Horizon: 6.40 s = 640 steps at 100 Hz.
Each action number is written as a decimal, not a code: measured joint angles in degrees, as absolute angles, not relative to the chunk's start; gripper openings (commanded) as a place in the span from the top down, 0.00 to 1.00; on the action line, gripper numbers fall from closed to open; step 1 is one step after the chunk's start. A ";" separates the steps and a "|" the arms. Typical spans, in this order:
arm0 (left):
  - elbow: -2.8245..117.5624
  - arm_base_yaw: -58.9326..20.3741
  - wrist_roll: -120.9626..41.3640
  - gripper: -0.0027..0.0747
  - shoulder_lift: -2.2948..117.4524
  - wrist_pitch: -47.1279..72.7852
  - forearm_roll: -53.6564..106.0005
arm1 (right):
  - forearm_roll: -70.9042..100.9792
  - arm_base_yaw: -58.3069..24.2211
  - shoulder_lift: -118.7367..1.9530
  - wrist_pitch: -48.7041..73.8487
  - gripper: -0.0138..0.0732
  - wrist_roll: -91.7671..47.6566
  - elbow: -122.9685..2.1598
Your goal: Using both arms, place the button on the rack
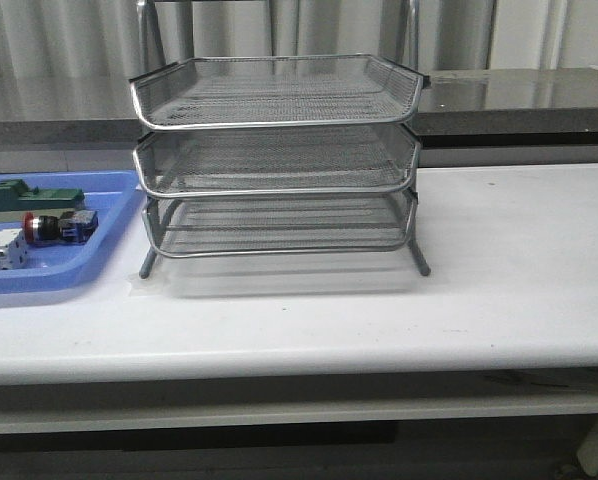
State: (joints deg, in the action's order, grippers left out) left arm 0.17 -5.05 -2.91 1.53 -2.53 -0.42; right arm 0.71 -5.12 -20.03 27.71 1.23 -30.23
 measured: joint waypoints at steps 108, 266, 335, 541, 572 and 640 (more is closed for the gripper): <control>0.17 -5.05 -2.91 0.99 1.53 -2.53 -0.42 | 27.92 -5.12 -59.29 32.08 0.38 1.23 -43.04; 0.17 -5.05 -2.91 0.99 1.53 -2.53 -0.42 | 103.07 -5.12 -102.93 38.06 0.38 -63.20 -52.11; 0.17 -5.05 -2.91 0.99 1.53 -2.53 -0.42 | 103.15 -7.62 -111.40 38.81 0.51 -63.20 -59.98; 0.17 -5.05 -2.91 0.99 1.53 -2.53 -0.42 | 105.61 -10.56 -97.75 43.21 0.28 -70.08 -33.73; 0.17 -5.05 -2.91 0.99 1.53 -2.53 -0.42 | 103.79 -11.62 -92.89 42.08 0.27 -71.41 -33.00; 0.17 -5.05 -2.91 0.99 1.53 -2.53 -0.42 | 56.89 -11.50 -71.28 34.68 0.27 -33.03 -33.00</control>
State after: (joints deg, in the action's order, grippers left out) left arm 0.17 -5.05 -2.91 1.53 -2.53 -0.42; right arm 56.89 -11.50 -71.28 34.68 -33.03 -33.00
